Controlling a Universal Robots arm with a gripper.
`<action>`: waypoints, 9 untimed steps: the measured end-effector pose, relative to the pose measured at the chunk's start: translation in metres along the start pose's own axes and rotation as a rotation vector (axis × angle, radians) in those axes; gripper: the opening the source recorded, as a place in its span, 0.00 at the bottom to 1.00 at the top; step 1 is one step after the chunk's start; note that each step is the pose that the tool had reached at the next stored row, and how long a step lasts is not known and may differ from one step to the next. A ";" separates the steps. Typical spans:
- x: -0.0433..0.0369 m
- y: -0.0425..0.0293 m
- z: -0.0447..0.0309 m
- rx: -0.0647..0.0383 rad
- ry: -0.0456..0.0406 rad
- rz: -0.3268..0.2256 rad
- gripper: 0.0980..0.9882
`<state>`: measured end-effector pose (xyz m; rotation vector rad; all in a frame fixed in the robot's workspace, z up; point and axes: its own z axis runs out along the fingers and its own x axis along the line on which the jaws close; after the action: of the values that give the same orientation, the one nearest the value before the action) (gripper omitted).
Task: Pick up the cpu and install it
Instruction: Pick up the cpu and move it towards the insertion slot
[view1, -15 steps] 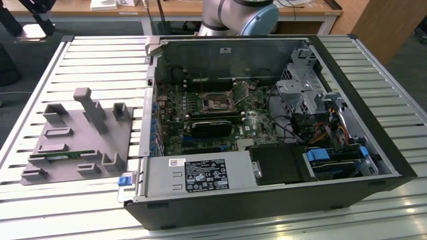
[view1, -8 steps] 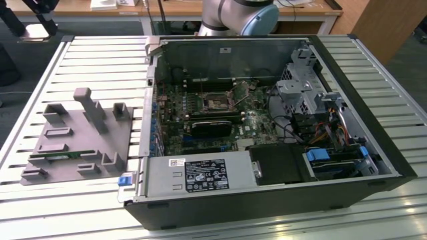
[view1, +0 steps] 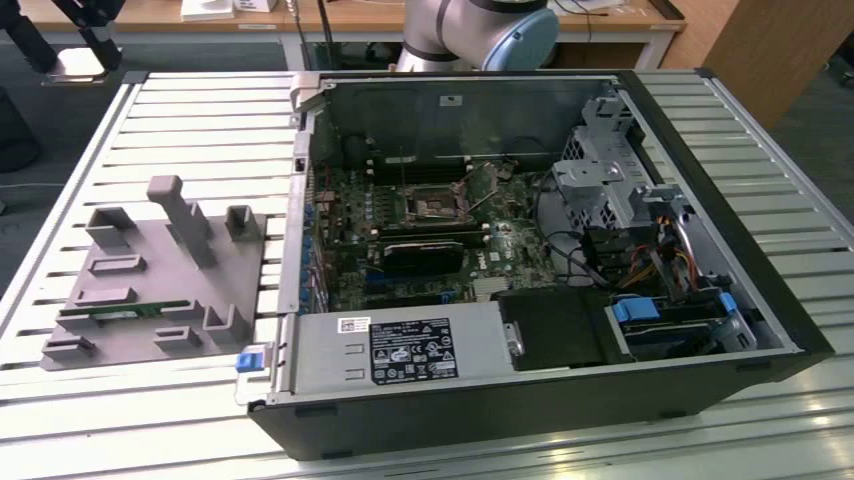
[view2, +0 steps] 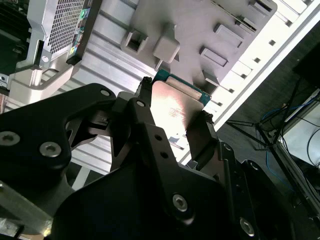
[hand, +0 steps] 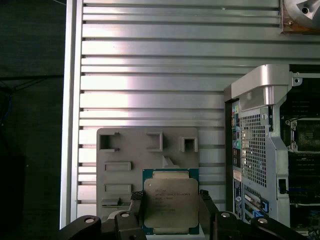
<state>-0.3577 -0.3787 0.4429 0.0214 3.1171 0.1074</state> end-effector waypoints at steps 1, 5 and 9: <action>-0.0006 0.0000 0.0000 0.000 0.0000 0.000 0.48; -0.0028 0.0001 0.0001 0.000 0.0000 0.000 0.48; -0.0059 0.0003 0.0002 0.000 0.0000 0.000 0.48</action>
<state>-0.3518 -0.3786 0.4429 0.0215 3.1170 0.1074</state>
